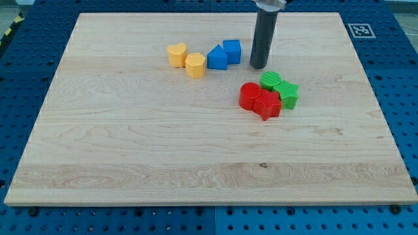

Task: Slide the blue cube to the top left of blue triangle

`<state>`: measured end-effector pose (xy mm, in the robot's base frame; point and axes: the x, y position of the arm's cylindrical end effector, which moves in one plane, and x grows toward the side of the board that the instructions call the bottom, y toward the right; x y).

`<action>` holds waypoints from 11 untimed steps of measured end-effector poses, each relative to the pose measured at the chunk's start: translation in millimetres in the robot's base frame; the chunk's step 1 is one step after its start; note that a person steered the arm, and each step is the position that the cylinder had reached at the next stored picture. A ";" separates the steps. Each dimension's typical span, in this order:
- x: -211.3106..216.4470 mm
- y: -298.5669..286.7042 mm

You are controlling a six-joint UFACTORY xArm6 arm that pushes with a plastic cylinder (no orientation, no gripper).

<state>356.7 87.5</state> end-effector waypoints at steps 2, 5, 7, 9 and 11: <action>-16.3 -48.6; -53.3 1.5; -66.1 -21.4; -60.3 -53.7; -76.6 -64.7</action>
